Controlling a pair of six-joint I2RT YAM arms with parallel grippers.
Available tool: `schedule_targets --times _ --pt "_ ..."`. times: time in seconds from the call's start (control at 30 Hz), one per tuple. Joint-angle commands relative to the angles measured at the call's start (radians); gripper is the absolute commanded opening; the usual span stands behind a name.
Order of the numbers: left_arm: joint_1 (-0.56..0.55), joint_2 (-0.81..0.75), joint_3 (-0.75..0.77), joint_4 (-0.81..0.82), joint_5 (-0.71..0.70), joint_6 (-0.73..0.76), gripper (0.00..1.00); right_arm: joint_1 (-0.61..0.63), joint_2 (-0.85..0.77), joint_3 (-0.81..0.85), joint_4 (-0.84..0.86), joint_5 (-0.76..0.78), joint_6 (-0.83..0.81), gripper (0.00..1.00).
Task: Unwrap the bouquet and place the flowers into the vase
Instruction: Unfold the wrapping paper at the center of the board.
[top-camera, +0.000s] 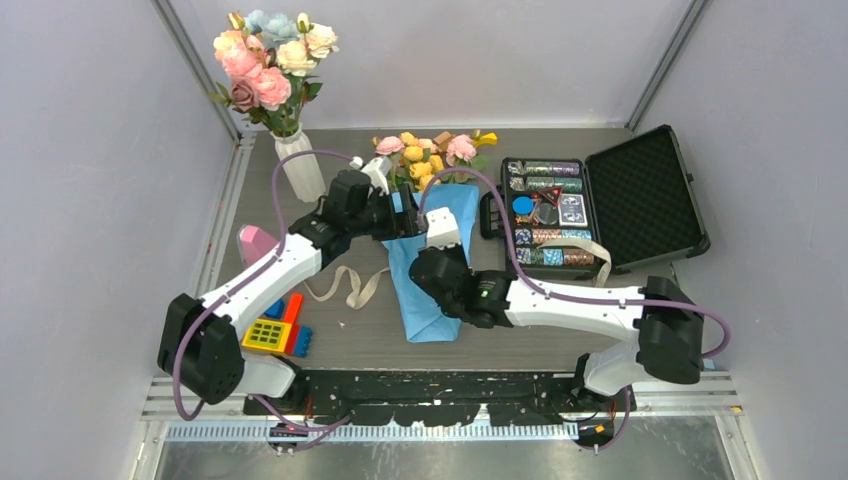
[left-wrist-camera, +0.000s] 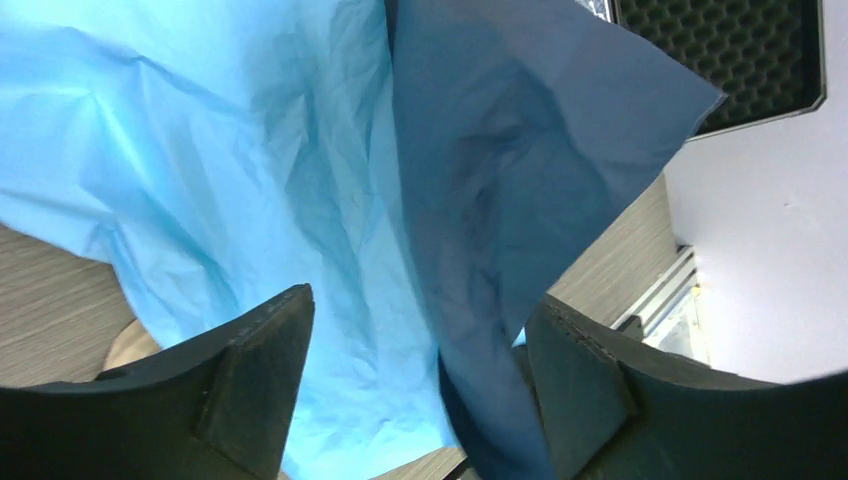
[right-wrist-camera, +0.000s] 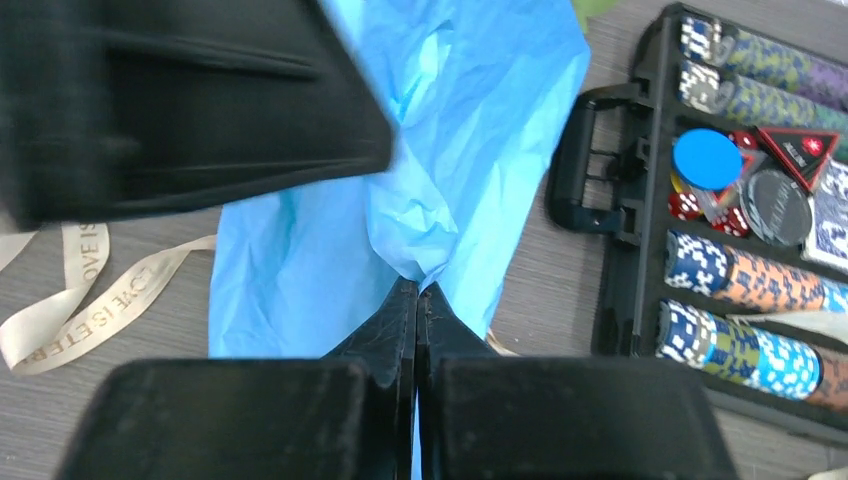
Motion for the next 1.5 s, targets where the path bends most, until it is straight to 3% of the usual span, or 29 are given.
schedule_targets --times 0.0,0.13,0.27,0.4,0.73,0.87,0.93,1.03,1.1,1.2,1.3,1.47 --pt "0.016 -0.096 -0.014 -0.069 -0.059 0.092 0.81 -0.035 -0.13 -0.078 0.008 0.105 0.15 0.0" --pt "0.087 -0.131 -0.097 -0.096 -0.046 0.085 0.84 -0.098 -0.218 -0.175 0.008 0.076 0.243 0.0" --pt "0.128 -0.131 -0.191 -0.034 -0.034 0.046 0.81 -0.148 -0.295 -0.259 0.009 0.088 0.299 0.0" --pt "0.139 -0.071 -0.243 0.038 -0.042 0.016 0.73 -0.163 -0.367 -0.335 -0.004 0.135 0.353 0.0" --pt "0.157 0.09 -0.263 0.181 -0.053 -0.009 0.73 -0.179 -0.453 -0.487 -0.139 0.231 0.605 0.02" --pt "0.164 0.128 -0.262 0.229 -0.057 -0.013 0.74 -0.187 -0.456 -0.493 -0.241 0.239 0.7 0.15" --pt "0.167 0.143 -0.257 0.241 -0.064 -0.01 0.74 -0.189 -0.463 -0.482 -0.297 0.25 0.73 0.27" --pt "0.176 0.161 -0.253 0.258 -0.065 -0.015 0.75 -0.19 -0.486 -0.452 -0.377 0.266 0.736 0.59" --pt "0.182 0.168 -0.256 0.286 -0.041 -0.027 0.75 -0.19 -0.511 -0.418 -0.417 0.274 0.72 0.7" --pt "0.185 0.17 -0.257 0.309 -0.026 -0.036 0.76 -0.189 -0.569 -0.359 -0.43 0.263 0.623 0.74" --pt "0.189 0.183 -0.252 0.315 -0.021 -0.037 0.77 -0.189 -0.624 -0.329 -0.339 0.203 0.425 0.75" --pt "0.198 0.232 -0.241 0.324 -0.006 -0.048 0.73 -0.189 -0.605 -0.293 -0.198 -0.084 0.272 0.71"
